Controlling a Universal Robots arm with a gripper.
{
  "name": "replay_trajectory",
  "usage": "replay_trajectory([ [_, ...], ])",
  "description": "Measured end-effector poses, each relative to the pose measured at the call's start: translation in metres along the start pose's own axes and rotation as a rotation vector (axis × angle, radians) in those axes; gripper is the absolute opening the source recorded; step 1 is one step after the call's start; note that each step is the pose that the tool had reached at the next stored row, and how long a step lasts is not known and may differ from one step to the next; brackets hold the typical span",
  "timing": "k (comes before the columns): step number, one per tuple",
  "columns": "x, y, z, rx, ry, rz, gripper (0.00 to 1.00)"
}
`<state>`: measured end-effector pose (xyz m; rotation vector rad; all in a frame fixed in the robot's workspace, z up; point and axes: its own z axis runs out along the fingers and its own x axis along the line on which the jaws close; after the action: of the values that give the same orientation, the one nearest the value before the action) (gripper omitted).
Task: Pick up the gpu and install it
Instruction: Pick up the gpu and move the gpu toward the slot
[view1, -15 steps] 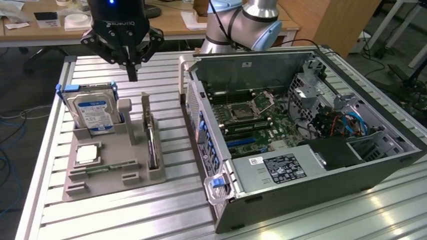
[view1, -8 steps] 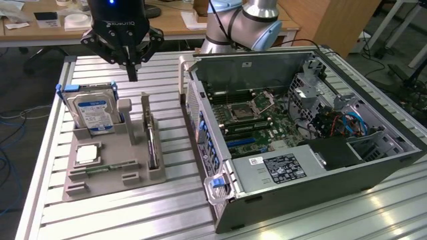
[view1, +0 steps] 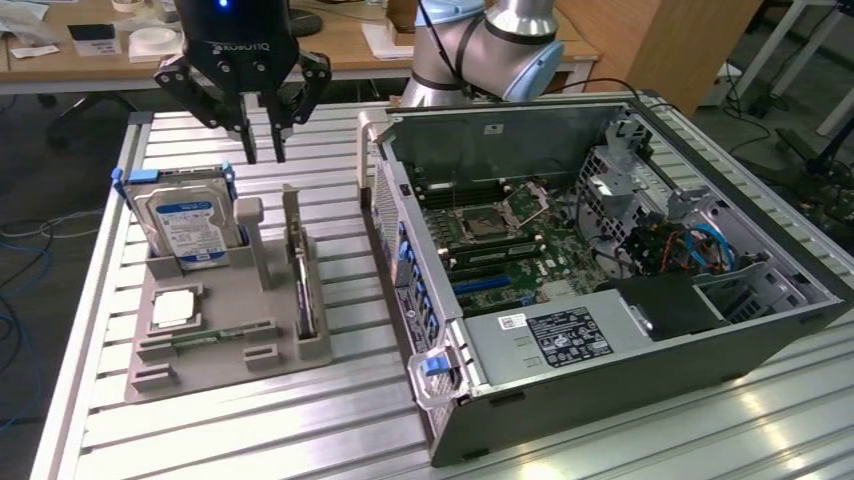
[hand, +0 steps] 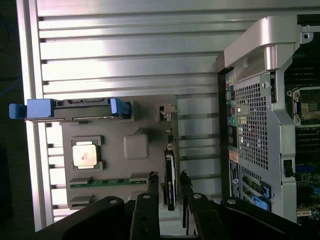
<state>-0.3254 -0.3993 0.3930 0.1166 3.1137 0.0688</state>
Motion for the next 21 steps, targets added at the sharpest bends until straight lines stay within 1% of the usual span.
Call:
replay_trajectory([
  [1,0.0000,0.0000,0.0000,0.0000,-0.0001,0.000,0.35],
  [2,0.0000,0.0000,0.0000,0.0000,-0.0001,0.000,0.35],
  [4,0.0000,0.0000,0.0000,0.0000,0.0000,0.000,0.47],
  [5,0.0000,0.0000,0.0000,0.0000,-0.0001,0.000,0.47],
  [6,0.0000,0.0000,0.0000,0.0000,-0.0001,0.000,0.53],
  [7,0.0000,0.0000,0.0000,-0.0002,-0.0001,0.000,0.53],
  [8,0.0001,-0.0001,0.0001,-0.0022,0.0002,-0.001,0.59],
  [9,0.0001,-0.0003,0.0001,-0.0048,0.0005,-0.002,0.59],
  [10,0.0000,-0.0009,0.0002,-0.0053,0.0007,-0.004,0.59],
  [17,-0.0005,-0.0078,0.0034,-0.0059,0.0018,-0.014,0.59],
  [21,-0.0007,-0.0090,0.0052,-0.0058,0.0021,-0.017,0.59],
])
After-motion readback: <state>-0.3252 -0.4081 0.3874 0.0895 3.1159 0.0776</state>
